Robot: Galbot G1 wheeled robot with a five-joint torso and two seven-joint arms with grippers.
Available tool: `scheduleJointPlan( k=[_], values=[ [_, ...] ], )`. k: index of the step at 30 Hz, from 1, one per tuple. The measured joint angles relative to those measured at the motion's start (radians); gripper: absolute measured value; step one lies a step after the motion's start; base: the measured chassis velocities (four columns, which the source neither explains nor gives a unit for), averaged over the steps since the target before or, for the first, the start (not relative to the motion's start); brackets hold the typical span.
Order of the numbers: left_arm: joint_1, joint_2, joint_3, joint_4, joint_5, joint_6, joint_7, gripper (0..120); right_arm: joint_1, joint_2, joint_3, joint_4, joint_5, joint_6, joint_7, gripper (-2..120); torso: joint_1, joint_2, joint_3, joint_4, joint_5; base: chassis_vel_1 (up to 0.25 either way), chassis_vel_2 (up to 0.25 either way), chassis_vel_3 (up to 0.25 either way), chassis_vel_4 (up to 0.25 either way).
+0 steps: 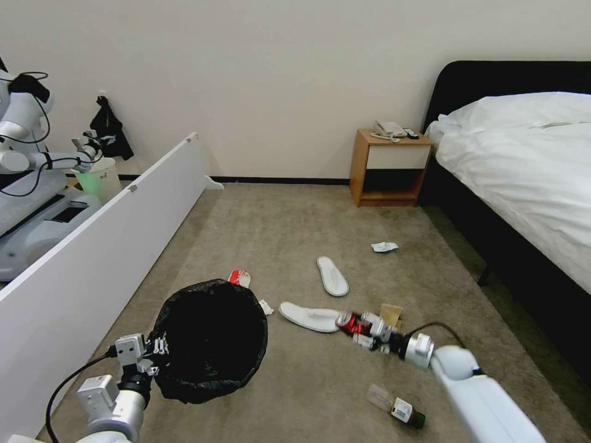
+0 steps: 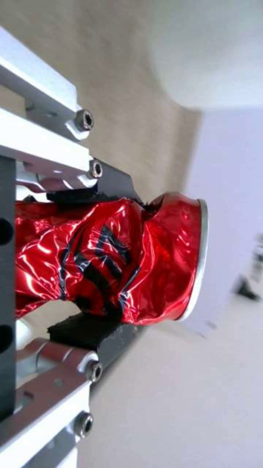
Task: Pick up the trash bin, then pick up the garbage from the floor and place it into the trash bin.
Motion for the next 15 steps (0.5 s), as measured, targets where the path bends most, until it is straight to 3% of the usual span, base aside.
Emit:
scheduleJointPlan(
  k=[3,5,9,15],
  values=[
    [0.002,0.005,0.000,0.001,-0.004,0.001,0.000,4,0.001,-0.017,0.005,0.054,0.023,-0.012,0.008,42,0.000,0.000,0.000,0.0000,-0.0001,0.000,0.000,0.000,0.000],
    [0.004,0.018,0.010,0.001,-0.016,0.010,-0.001,4,0.007,-0.070,0.006,0.225,0.114,-0.058,0.039,42,0.000,0.000,0.000,0.0001,-0.0001,0.000,0.000,0.000,0.000],
    [0.004,0.038,0.030,0.008,-0.024,0.019,-0.001,4,0.021,-0.113,-0.010,0.353,0.193,-0.085,0.058,42,0.000,0.000,0.000,0.0003,-0.0002,0.000,0.000,0.000,0.000],
    [-0.023,0.110,0.094,0.045,-0.062,0.028,-0.001,4,0.036,-0.153,-0.066,0.492,0.308,-0.120,0.090,42,0.000,0.000,0.000,0.0003,-0.0001,0.000,0.000,0.000,0.000]
  ],
)
